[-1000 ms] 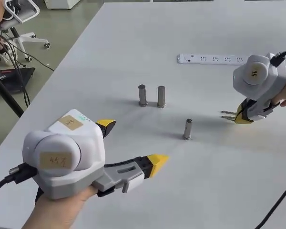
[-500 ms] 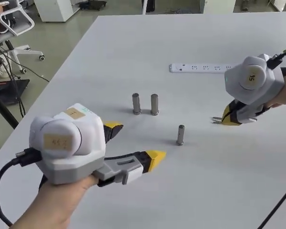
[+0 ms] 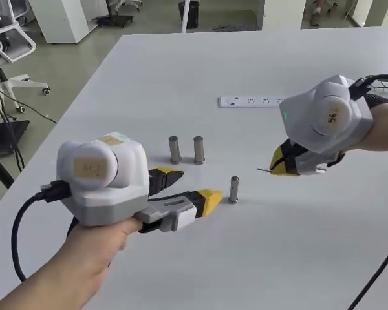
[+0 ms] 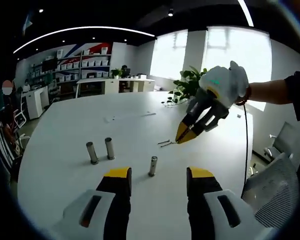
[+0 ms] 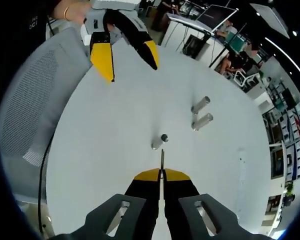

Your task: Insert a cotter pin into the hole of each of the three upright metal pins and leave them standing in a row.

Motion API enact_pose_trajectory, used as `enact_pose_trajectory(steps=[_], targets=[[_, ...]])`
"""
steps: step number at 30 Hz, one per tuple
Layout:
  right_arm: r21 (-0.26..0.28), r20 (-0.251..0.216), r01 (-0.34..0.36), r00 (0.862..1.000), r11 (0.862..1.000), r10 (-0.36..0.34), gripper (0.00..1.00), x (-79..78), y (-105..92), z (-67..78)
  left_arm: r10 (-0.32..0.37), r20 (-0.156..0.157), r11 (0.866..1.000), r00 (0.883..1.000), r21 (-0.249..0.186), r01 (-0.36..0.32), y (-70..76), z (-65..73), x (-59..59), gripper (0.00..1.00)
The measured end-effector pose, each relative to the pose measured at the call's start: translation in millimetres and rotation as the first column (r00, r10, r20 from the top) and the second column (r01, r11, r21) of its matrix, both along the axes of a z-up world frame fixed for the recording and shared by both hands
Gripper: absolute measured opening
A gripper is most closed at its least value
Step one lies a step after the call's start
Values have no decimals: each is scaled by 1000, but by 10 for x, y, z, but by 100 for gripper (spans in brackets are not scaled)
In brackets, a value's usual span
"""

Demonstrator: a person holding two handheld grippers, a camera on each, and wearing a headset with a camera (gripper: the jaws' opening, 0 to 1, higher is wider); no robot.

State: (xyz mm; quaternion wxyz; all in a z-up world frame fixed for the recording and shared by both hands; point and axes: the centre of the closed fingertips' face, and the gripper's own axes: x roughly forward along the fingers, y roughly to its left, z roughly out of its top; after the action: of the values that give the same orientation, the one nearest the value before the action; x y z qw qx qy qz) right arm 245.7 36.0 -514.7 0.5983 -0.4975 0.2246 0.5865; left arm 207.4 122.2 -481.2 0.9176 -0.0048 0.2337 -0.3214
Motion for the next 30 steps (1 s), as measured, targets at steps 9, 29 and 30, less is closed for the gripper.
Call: enact_pose_trajectory(steps=[9,29,30], targets=[[25,34,-93,995,995,93,0,-94,186,49,-28,-57,999,998,-44,25,-187,-39,16,30],[56,83,-184,980,981,179,0,-335,438,202,-10,-191,963,982,-267,-42,-358,-46,13,12],[57,85,-187,980,981,182,0,-338,446,204,-8,-197,959,980,-279,-49,-361,-43,12,11]])
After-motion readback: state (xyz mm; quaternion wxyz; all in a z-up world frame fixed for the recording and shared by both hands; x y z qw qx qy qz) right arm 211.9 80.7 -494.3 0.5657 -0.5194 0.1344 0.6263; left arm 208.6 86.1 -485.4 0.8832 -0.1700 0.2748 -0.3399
